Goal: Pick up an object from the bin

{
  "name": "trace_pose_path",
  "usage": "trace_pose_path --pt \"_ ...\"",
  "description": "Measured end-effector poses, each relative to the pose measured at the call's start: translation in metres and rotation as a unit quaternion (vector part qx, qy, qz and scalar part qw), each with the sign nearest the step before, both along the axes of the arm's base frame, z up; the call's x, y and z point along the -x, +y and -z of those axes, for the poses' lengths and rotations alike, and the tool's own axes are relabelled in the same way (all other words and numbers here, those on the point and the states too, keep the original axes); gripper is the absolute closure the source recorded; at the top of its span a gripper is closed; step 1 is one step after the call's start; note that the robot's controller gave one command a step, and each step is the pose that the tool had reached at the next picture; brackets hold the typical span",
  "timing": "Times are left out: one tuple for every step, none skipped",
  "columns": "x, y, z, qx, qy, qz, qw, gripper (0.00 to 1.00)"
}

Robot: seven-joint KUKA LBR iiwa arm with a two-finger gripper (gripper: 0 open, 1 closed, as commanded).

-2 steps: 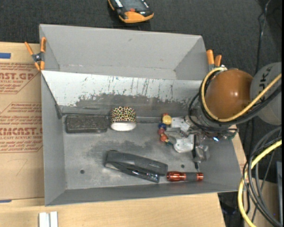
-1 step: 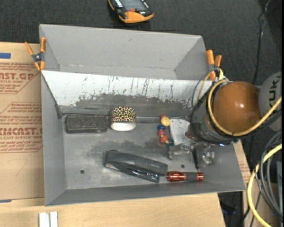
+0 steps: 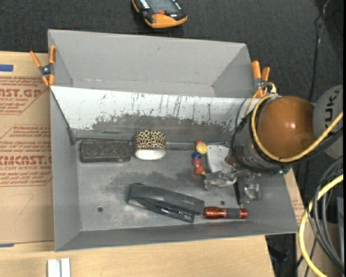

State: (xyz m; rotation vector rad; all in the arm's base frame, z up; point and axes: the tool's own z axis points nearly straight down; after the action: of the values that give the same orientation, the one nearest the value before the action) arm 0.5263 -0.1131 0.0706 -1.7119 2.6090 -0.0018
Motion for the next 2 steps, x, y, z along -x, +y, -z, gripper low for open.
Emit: trace_pose_path --pt "0.032 -0.022 -0.025 -0.004 -0.0011 -0.055 0.9985 0.00" --pt "0.043 -0.010 0.000 0.001 -0.0066 -0.207 0.9783 1.00"
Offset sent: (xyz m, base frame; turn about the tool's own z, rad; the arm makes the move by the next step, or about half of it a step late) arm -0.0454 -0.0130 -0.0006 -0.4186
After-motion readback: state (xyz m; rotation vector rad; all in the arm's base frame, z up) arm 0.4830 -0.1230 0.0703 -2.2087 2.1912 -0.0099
